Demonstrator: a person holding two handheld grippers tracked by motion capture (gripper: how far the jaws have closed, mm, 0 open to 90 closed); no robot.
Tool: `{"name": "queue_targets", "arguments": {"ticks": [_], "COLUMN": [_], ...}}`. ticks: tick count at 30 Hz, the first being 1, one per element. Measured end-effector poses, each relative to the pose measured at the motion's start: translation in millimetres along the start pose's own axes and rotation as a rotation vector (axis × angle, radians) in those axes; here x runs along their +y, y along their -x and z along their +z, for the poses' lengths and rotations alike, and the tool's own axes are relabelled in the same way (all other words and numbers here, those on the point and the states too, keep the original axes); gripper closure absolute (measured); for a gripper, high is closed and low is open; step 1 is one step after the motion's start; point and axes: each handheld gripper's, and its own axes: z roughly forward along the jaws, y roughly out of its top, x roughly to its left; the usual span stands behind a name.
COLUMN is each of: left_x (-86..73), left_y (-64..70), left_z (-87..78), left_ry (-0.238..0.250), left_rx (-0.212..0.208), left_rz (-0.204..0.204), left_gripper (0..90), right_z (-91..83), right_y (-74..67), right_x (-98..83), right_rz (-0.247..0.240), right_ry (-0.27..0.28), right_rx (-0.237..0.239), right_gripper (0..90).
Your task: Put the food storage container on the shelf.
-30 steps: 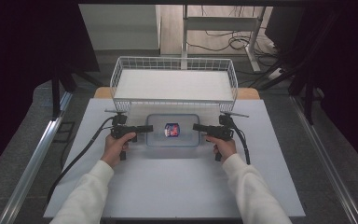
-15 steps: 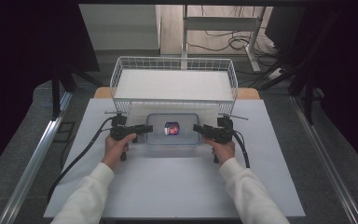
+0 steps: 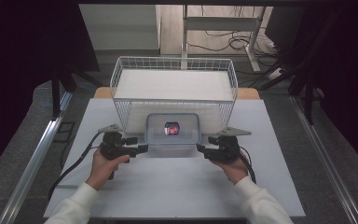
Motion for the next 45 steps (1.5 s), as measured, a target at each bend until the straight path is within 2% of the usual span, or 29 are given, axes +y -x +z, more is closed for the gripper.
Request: {"name": "queue_targets", "arguments": {"ticks": [3,4,6,8,14,18,19,20,24,26,33,36,38,42,45], "left_x": [-10.7,-14.8,-20.3,-28.8,-45.5,-49.2,-49.3,-49.3,-49.9,-50.6,-50.7,-51.0,-51.0,-50.9,-50.8], "left_y": [12.9,18.1,23.6,29.0,36.2,41.1,40.6,40.6,40.9,41.3,39.4,39.7,39.7,40.3,40.0], "left_z": [-5.8,-8.2,-11.1,-13.2,-21.4,-25.0,-26.2,-26.2,-24.8,-23.4,-21.7,-21.1,-20.9,-21.2,-21.6], "left_ry": [-0.014,-0.021,-0.03,-0.034,-0.051,-0.059,-0.063,-0.063,-0.068,-0.077,-0.093,-0.093,-0.093,-0.089,-0.09], "left_rx": [0.016,0.014,0.019,0.016,0.015,0.036,0.051,0.051,0.052,0.046,0.057,0.051,0.05,0.037,0.039], "left_rz": [0.05,0.072,0.089,0.078,0.056,0.091,0.102,0.102,0.098,0.099,0.121,0.119,0.118,0.112,0.111], "left_gripper": [27.5,27.5,27.5,27.6,27.8,27.8,27.8,27.8,27.9,28.0,27.3,27.3,27.3,26.9,26.8], "right_z": [-4.0,-3.5,-2.8,1.3,16.4,27.5,34.6,34.6,55.1,59.4,87.6,91.4,95.3,95.8,96.1], "right_y": [-7.3,-11.1,-12.5,-16.1,-30.9,-37.3,-41.0,-41.0,-49.1,-50.2,-54.5,-53.7,-51.9,-55.1,-55.3], "right_x": [-9.8,-14.7,-16.4,-19.5,-22.0,-20.1,-18.2,-18.2,-13.9,-13.1,-9.5,-7.9,-5.4,-3.8,-0.3], "right_rz": [-0.033,-0.062,-0.065,-0.071,-0.142,-0.161,-0.166,-0.166,-0.172,-0.177,-0.184,-0.183,-0.153,-0.163,-0.146], "right_ry": [-0.023,-0.046,-0.051,-0.077,-0.117,-0.129,-0.137,-0.137,-0.157,-0.162,-0.185,-0.182,-0.175,-0.168,-0.155], "right_rx": [0.016,0.009,0.012,0.033,0.04,0.042,0.046,0.046,0.048,0.048,0.021,0.011,0.024,0.009,0.006], "right_gripper": [47.2,58.5,62.0,69.9,87.4,88.7,88.8,88.8,88.8,88.8,88.9,88.9,89.0,89.0,89.0]}}
